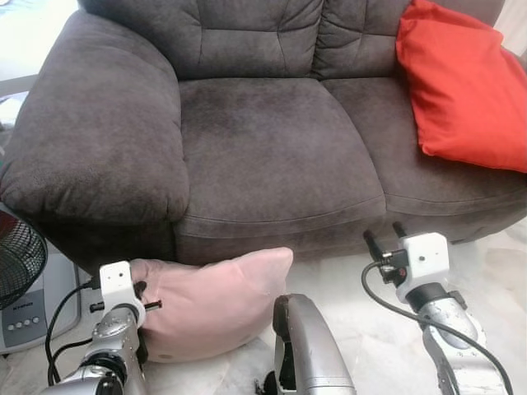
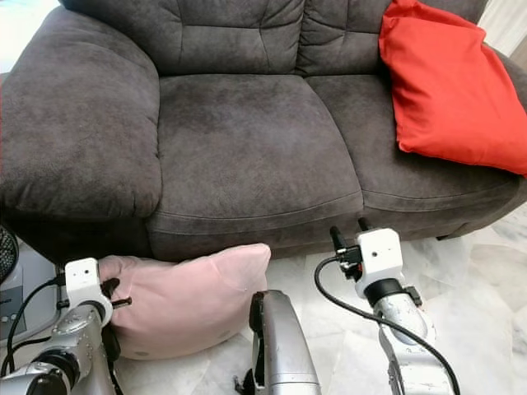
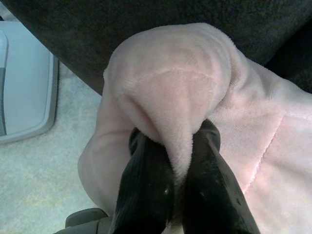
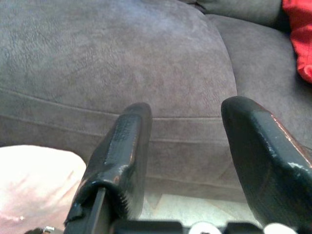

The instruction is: Move the pillow to the sofa from floor

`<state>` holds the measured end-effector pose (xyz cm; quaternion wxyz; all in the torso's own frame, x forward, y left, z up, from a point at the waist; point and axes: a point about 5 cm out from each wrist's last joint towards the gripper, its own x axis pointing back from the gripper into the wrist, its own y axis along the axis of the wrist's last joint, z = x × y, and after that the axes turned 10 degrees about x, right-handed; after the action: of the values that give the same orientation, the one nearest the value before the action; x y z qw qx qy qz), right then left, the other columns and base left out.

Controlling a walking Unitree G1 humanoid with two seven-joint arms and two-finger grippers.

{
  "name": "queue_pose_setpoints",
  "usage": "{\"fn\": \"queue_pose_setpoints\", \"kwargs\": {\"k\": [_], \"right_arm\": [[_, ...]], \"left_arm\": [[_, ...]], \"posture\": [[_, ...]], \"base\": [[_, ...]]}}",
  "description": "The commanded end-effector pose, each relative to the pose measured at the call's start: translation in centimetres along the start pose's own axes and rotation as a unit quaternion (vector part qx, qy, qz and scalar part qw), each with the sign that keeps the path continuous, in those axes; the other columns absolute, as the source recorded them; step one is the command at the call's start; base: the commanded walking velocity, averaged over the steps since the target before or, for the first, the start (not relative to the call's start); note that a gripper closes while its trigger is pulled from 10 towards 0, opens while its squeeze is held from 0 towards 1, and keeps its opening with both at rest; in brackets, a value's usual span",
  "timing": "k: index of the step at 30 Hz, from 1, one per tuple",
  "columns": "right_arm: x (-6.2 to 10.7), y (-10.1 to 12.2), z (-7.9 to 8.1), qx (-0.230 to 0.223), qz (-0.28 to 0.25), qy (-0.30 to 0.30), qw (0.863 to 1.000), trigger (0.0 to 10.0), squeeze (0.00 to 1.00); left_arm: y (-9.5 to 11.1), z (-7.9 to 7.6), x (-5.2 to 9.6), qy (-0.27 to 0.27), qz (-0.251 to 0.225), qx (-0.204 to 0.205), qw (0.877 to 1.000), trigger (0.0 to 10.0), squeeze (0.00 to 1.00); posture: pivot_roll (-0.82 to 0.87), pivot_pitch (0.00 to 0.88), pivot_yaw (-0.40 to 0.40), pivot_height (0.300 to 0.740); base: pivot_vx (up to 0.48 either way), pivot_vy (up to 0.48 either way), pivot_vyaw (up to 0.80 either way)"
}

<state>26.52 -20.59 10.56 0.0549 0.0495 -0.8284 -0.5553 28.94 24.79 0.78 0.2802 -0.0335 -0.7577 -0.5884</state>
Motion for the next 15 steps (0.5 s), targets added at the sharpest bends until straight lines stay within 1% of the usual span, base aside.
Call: {"fn": "queue_pose_setpoints", "kwargs": {"k": [1, 5, 10, 15], "right_arm": [[0.06, -0.34, -0.03, 0.000, 0.004, -0.005, 1.000, 10.0, 0.00], [0.07, -0.42, 0.46, -0.005, 0.004, -0.003, 1.000, 10.0, 0.00], [0.07, -0.49, 0.74, -0.009, 0.004, -0.002, 1.000, 10.0, 0.00], [0.12, -0.59, 0.93, -0.012, 0.006, -0.003, 1.000, 10.0, 0.00]], "left_arm": [[-0.28, -0.14, 0.14, -0.006, -0.005, -0.002, 1.000, 0.0, 0.00], [-0.05, -0.37, 0.16, -0.014, -0.017, -0.001, 1.000, 0.0, 0.00], [0.00, -0.71, 0.16, -0.021, -0.021, -0.007, 1.000, 0.0, 0.00], [-0.03, -0.92, 0.21, -0.022, -0.027, -0.004, 0.999, 0.0, 0.00]], "posture": [[-0.10, 0.044, -0.151, 0.465], [-0.10, 0.048, -0.145, 0.465], [-0.10, 0.057, -0.143, 0.465], [-0.09, 0.062, -0.142, 0.465]], "base": [[0.000, 0.000, 0.00], [0.000, 0.000, 0.00], [0.000, 0.000, 0.00], [0.000, 0.000, 0.00]]}}
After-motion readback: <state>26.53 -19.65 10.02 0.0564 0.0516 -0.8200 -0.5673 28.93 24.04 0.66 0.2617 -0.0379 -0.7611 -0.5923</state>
